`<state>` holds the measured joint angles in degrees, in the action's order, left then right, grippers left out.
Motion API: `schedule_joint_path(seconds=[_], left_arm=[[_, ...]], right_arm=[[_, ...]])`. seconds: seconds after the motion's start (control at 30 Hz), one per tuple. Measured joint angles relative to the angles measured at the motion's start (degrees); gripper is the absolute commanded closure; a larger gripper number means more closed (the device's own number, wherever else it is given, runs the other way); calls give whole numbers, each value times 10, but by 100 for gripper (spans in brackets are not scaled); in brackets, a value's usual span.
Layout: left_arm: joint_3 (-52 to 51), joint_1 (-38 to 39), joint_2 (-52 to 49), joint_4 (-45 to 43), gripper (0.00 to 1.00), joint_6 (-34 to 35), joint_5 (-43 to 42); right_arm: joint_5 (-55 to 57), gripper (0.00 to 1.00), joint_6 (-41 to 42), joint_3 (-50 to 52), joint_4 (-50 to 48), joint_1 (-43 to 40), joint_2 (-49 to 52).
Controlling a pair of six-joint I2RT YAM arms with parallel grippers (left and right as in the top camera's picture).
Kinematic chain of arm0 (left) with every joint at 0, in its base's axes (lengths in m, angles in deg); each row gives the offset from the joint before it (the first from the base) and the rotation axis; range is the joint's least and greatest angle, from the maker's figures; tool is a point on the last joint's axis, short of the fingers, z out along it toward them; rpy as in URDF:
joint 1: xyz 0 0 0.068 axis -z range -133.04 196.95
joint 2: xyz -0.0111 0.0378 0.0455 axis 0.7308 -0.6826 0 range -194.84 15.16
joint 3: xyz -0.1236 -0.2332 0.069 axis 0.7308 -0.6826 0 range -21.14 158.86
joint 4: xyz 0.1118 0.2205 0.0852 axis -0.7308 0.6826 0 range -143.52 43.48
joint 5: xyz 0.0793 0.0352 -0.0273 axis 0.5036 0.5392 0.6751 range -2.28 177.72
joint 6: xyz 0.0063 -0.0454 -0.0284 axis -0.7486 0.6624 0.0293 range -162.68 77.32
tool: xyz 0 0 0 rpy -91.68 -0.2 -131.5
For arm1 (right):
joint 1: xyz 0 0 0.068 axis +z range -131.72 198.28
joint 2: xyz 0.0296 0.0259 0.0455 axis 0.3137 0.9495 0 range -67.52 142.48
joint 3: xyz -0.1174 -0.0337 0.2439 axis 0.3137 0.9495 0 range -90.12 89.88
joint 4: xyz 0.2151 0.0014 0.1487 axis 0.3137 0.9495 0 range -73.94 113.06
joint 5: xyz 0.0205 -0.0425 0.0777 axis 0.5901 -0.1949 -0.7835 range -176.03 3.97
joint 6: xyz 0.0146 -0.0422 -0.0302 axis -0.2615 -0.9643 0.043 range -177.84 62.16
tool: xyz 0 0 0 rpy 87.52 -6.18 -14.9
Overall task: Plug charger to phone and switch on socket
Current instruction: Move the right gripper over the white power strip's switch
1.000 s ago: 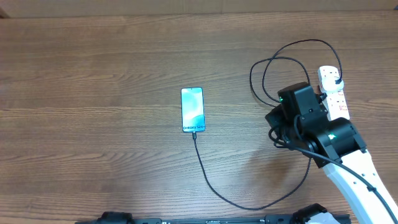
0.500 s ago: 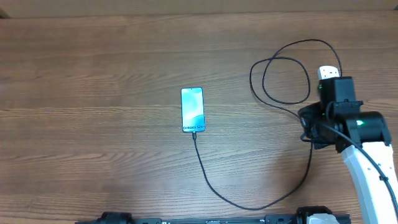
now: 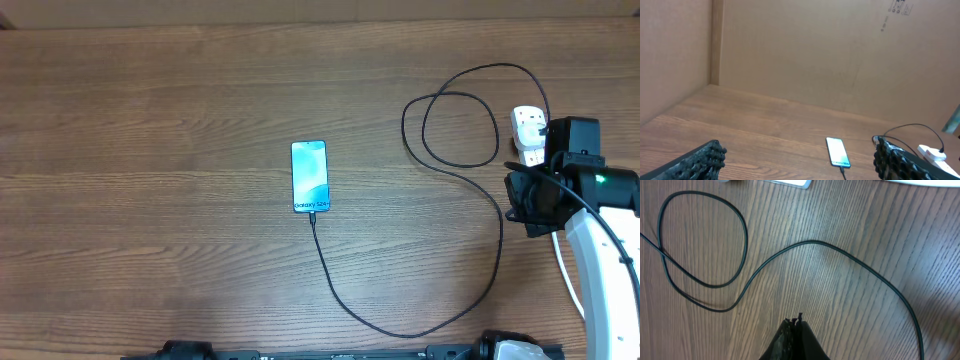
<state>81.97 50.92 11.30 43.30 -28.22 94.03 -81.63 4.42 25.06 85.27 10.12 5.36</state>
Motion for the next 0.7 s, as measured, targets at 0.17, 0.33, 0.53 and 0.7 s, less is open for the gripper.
schedule_joint_path(seconds=[0.17, 0.33, 0.53, 0.7], left_arm=[[0, 0, 0, 0, 0, 0, 0], [0, 0, 0, 0, 0, 0, 0], [-1, 0, 12, 0, 0, 0, 0], [11, -3, 29, 1, 0, 0, 0]], right_arm=[[0, 96, -5, 0, -2, 0, 0], [0, 96, -8, 0, -2, 0, 0], [0, 96, -11, 0, -2, 0, 1], [1, 96, -21, 0, -3, 0, 11]])
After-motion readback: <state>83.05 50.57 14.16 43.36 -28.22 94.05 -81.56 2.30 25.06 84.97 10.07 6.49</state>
